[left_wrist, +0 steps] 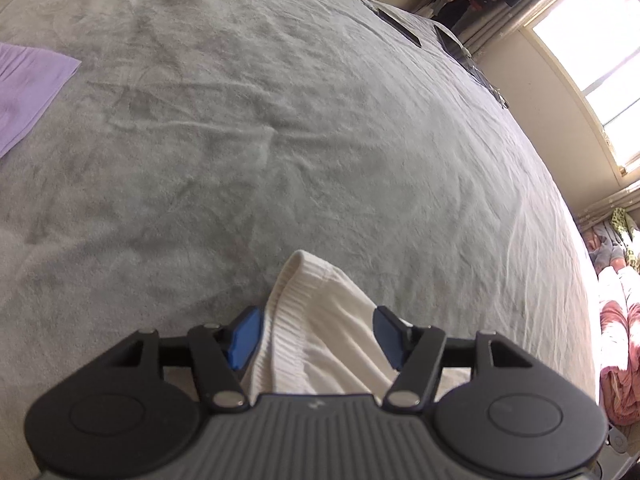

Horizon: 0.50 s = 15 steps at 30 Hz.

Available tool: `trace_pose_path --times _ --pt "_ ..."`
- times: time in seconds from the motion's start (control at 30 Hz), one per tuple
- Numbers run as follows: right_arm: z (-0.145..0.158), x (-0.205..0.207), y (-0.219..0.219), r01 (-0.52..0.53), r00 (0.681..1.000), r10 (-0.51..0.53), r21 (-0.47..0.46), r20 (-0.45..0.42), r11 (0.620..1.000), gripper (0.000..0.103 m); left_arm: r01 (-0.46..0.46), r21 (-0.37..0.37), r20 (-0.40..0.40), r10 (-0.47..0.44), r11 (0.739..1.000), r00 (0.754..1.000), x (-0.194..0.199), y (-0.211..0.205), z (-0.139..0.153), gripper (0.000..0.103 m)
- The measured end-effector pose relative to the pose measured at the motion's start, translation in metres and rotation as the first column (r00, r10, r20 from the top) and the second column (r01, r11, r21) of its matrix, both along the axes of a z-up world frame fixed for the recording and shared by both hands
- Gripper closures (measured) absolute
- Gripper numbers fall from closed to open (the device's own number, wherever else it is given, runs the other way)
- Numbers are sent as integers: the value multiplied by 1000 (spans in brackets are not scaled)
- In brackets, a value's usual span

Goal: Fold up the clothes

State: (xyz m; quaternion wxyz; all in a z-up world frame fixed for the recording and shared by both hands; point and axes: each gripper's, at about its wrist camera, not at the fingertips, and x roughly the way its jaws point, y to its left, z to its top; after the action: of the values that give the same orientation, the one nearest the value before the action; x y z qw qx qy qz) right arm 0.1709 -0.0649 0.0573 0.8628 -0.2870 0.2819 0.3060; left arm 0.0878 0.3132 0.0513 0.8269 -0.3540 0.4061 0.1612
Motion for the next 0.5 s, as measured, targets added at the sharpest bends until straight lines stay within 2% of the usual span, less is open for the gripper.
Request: trace_pose_path --times 0.03,0.07,0.1,0.2,0.3,0.5 --pt "-1 -1 7 -27 1000 27 -6 -8 1000 77 2 19 -6 -2 1000 1000 -1 -1 0 43" --pt "0 -1 11 -48 999 48 -8 -16 999 75 5 22 -11 -5 1000 1000 -1 -1 -2 52" --pt "0 -1 16 -69 997 69 -9 -24 998 75 8 26 -16 -8 1000 1000 -2 -1 -3 67" --pt "1 -2 29 -133 990 132 -13 -47 991 75 2 21 -25 -2 1000 1000 -3 1 -6 78" --pt "2 -2 43 -196 978 194 -16 -70 980 75 8 30 -11 -8 1000 1000 -5 2 -2 86" --pt "4 -10 70 -331 940 326 -36 -101 943 75 12 29 7 -12 1000 1000 -10 -1 2 89"
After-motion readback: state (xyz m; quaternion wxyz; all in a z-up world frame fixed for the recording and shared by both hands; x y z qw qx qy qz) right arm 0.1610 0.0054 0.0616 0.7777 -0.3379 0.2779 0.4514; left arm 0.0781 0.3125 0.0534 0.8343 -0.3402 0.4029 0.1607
